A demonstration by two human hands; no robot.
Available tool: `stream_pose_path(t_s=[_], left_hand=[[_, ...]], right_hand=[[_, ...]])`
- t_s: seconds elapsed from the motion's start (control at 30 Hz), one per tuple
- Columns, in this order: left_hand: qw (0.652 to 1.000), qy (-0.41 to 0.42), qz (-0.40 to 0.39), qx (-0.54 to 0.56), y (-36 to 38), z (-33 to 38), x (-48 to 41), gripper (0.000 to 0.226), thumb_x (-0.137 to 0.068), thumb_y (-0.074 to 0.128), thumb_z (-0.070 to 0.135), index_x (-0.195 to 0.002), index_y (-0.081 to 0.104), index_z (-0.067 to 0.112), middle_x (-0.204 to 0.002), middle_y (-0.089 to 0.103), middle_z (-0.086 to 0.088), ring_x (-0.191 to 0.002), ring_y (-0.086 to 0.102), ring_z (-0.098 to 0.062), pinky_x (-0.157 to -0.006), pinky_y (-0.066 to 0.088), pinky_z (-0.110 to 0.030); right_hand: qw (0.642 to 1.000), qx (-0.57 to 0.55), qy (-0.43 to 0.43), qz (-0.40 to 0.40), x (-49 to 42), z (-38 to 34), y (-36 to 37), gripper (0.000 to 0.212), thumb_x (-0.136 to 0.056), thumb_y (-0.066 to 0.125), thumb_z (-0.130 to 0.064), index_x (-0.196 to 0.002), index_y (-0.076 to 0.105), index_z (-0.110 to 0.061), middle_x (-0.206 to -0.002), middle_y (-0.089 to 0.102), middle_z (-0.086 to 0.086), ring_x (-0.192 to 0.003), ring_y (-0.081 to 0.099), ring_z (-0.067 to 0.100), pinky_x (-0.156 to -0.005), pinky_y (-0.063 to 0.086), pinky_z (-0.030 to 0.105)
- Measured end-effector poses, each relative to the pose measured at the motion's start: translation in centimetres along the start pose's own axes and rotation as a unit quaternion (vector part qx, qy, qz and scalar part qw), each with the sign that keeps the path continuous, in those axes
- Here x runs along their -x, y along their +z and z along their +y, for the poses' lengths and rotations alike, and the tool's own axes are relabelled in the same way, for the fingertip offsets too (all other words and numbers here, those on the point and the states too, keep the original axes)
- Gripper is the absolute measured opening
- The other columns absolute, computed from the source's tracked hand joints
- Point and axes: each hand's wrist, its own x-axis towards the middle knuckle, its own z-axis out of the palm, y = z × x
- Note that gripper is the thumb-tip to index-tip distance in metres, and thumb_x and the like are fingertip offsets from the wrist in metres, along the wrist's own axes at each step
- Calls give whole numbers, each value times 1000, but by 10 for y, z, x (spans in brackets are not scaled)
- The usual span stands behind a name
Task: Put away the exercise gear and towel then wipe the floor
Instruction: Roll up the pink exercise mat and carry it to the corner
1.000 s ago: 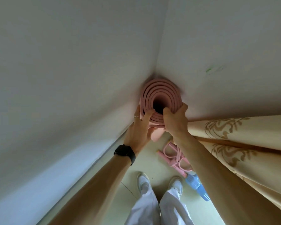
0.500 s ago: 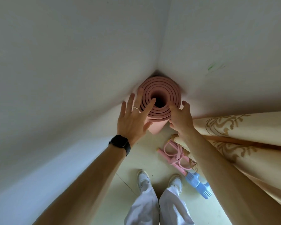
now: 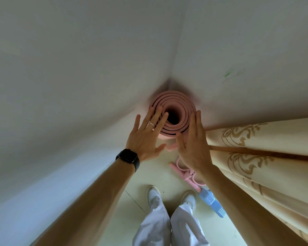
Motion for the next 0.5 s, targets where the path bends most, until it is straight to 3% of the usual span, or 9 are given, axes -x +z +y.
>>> stream_pose_path(t_s=[0.17,0.37,0.5], left_hand=[[1000,-2,15,8,3,2,4,85,-92,41,57,-157,-4,25,-165,-6,1,-152,-7,-20,-121,4,-54],[1000,-20,17,-4,0,4,1,91,-88,56,37,-158,-1,22,-165,-3,-1,-152,-3,-19,-120,5,-54],[999,-34,7,11,-10,6,11,91,-88,58,22,-158,1,25,-165,3,-2,-152,1,-21,-120,7,-52]], right_hand=[[1000,7,-3,6,8,7,2,71,-105,34,-43,-157,-7,-17,-165,-13,2,-153,-2,18,-123,11,36],[998,52,-14,-20,11,12,-2,65,-106,33,-32,-158,-1,-13,-166,-10,2,-152,-9,17,-122,0,31],[996,75,-17,-39,15,8,-19,60,-103,36,-24,-156,12,-8,-166,3,5,-153,-6,22,-124,4,38]])
